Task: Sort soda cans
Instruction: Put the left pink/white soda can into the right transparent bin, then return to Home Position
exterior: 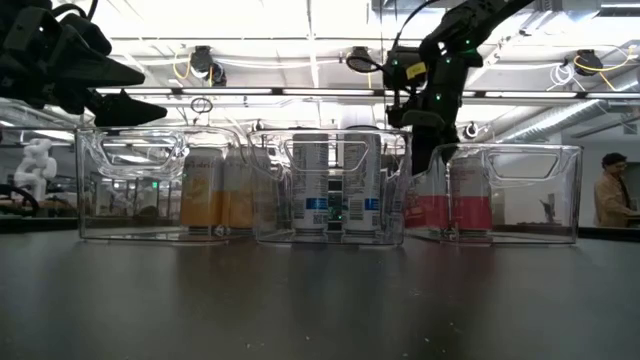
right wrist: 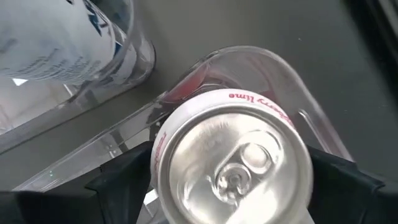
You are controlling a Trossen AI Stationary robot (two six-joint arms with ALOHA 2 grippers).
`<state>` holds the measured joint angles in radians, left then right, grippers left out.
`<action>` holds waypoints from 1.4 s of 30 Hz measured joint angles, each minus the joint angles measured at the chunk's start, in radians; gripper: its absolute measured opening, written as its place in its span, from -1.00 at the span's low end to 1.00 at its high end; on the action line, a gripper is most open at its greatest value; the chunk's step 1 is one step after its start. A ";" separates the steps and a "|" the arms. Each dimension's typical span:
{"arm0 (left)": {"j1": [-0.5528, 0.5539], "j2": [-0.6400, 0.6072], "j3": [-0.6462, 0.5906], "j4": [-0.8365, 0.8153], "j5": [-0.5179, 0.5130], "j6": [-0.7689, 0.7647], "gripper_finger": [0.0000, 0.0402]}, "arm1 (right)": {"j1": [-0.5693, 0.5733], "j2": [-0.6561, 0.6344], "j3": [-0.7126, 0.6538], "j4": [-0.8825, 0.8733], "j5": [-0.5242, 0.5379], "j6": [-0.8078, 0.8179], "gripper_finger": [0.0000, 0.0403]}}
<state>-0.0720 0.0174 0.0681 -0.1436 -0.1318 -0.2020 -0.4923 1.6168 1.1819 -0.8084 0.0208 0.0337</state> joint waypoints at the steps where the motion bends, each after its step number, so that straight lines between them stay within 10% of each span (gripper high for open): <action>1: 0.000 0.000 0.000 0.000 0.000 0.000 0.84 | 0.000 -0.008 0.004 -0.006 0.000 0.000 0.73; 22: 0.000 0.000 0.000 0.000 0.000 0.000 0.84 | 0.036 -0.098 0.334 -0.402 0.001 0.088 0.74; 33: 0.000 0.000 0.000 0.000 0.000 0.000 0.84 | 0.197 -0.329 0.337 -0.393 0.017 0.142 0.74; 42: 0.000 0.000 0.000 0.000 0.000 0.000 0.84 | 0.313 -0.446 0.242 -0.613 0.037 0.488 0.74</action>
<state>-0.0721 0.0174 0.0681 -0.1436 -0.1318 -0.2020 -0.1794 1.1709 1.4241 -1.4212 0.0578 0.5217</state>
